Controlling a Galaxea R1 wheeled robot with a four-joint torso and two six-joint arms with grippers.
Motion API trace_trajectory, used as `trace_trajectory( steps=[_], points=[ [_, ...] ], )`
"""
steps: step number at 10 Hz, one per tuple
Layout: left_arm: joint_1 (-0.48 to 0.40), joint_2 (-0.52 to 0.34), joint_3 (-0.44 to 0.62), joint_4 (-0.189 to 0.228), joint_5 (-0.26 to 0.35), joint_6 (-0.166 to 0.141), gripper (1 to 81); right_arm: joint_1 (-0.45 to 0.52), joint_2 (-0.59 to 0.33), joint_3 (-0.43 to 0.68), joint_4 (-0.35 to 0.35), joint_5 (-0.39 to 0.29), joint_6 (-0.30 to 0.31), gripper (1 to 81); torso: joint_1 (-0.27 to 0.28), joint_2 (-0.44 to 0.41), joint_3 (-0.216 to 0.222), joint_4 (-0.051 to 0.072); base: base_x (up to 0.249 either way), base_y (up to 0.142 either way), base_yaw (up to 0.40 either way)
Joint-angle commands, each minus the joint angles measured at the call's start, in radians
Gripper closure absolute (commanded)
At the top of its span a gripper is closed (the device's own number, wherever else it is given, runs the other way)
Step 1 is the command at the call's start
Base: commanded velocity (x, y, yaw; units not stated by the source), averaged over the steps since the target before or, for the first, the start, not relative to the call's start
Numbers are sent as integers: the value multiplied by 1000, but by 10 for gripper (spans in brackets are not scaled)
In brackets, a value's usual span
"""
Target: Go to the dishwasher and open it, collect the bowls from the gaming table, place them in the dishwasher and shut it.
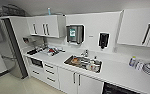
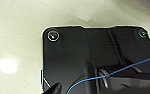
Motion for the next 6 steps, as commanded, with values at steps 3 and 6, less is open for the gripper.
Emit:
trace_trajectory(
  steps=[3,6],
  points=[
    [-53,6,0,10,47,10,10,48,8,-4,3,-49,1,10,0,0,0,0,0,0,355],
    [-64,9,0,11,49,10,10,53,6,-5,0,-49,0,10,0,0,0,0,0,0,355]
  ],
)
